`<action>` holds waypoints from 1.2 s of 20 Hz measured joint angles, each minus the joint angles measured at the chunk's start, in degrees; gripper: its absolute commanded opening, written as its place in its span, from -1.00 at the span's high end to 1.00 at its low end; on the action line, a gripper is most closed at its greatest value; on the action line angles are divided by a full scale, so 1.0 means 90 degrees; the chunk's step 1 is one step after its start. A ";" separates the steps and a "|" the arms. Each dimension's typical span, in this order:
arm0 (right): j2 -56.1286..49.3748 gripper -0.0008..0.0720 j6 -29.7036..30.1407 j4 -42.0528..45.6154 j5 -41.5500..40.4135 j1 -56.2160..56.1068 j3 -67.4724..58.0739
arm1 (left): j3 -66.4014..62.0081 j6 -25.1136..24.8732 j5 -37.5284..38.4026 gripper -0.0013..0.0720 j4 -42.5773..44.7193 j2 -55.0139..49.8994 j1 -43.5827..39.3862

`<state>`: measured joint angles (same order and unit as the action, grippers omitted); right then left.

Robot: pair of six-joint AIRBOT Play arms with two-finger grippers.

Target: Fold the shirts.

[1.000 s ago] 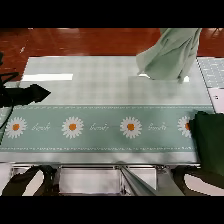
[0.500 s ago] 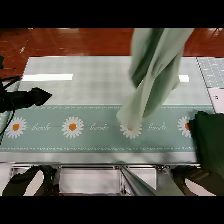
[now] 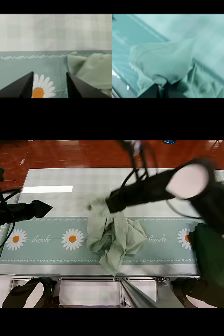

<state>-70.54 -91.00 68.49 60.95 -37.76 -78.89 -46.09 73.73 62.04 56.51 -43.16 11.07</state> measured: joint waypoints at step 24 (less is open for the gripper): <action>0.2941 -0.14 -0.0379 -0.0561 0.0423 0.4821 0.5537 | 0.2414 -0.0874 -0.0702 -0.40 -0.2409 -0.2501 -0.2336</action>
<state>-44.07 -94.41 63.44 64.75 5.63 -29.06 -24.36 65.87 55.72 34.83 -65.67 -9.96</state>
